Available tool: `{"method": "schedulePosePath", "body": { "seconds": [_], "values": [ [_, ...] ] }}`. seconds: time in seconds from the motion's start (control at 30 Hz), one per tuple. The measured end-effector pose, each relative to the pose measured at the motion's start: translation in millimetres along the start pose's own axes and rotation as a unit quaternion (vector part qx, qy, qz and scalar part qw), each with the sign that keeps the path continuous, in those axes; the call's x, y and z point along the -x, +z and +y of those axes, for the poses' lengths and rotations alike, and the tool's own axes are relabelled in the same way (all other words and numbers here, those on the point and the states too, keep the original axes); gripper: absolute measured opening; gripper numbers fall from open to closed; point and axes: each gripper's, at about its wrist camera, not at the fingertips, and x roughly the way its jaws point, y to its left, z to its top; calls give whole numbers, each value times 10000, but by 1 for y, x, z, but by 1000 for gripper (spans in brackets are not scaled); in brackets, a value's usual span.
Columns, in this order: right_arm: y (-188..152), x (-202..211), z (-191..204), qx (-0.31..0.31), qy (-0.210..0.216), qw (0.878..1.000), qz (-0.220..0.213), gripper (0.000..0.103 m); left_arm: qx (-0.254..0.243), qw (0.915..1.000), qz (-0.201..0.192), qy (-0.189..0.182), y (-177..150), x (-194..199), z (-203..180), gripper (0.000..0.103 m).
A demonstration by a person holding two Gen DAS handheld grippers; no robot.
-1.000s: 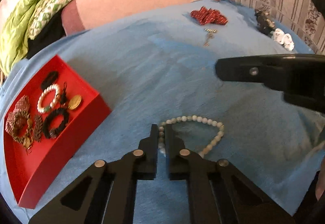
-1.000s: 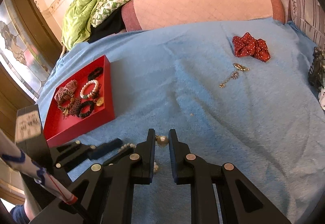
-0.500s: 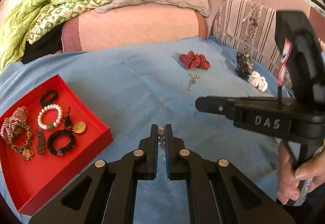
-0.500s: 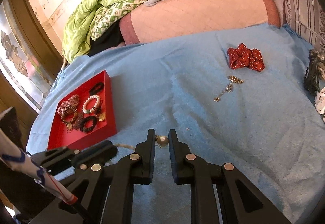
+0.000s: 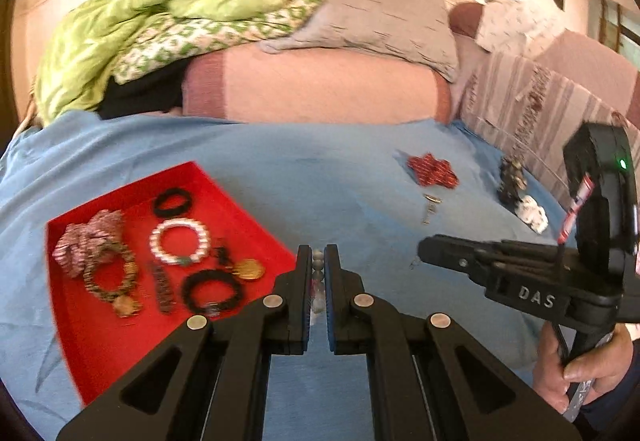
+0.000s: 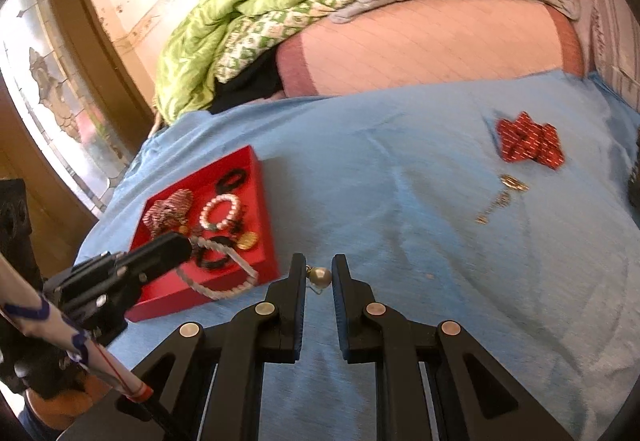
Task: Organize jewelry
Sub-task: 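Carry the necklace and earring into the tray and open both tools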
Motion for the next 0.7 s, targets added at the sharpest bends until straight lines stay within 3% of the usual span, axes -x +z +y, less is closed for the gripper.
{"method": "schedulePosePath", "body": {
  "seconds": [0.37, 0.7],
  "values": [
    [0, -29, 54, 381, 508, 9980, 41, 14, 571, 9975, -25, 422, -7, 28, 73, 6],
    [-4, -70, 105, 329, 1203, 9909, 496, 14, 1036, 9916, 215, 750, -25, 35, 118, 6]
  ]
}}
